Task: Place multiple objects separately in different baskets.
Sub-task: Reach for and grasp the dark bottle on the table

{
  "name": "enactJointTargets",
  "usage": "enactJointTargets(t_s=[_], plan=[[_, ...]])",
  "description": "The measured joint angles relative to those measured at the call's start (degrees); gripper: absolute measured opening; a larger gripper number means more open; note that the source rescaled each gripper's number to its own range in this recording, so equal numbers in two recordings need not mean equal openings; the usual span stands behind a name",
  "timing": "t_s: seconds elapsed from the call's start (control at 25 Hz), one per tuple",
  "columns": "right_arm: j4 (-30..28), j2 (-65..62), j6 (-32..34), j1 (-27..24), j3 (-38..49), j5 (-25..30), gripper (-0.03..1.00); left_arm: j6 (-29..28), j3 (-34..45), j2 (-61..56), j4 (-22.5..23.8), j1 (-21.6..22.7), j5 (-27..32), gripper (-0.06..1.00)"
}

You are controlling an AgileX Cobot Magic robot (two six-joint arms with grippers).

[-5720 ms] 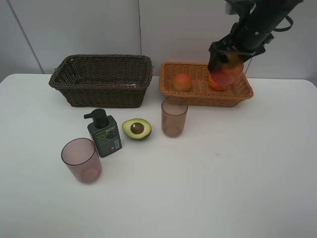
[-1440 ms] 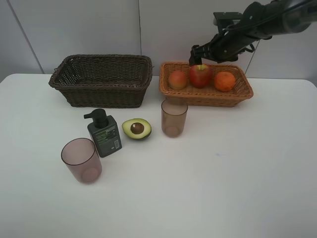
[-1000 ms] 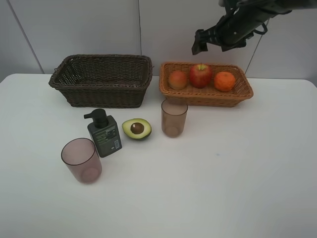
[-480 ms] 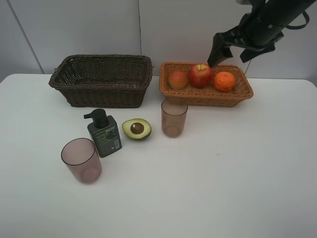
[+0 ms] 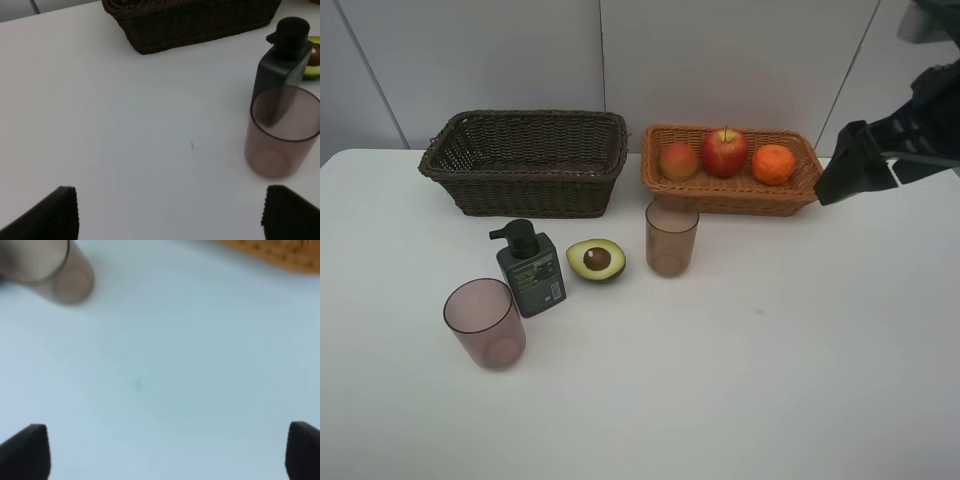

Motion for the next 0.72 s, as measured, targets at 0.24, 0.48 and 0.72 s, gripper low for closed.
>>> enactJointTargets(t_s=[0.24,0.48,0.72], plan=[[-0.5,-13.7,1.4,-2.6,11.3,1.8,1.00,0.0,0.0,0.0,0.0,0.0,0.0,0.97],[-0.6,-26.4,4.9,-8.4,17.1,2.5,1.00,0.0,0.0,0.0,0.0,0.0,0.0,0.97],[-0.6,-37.2,5.3,-11.7,17.5,2.8,1.00,0.0,0.0,0.0,0.0,0.0,0.0,0.97]])
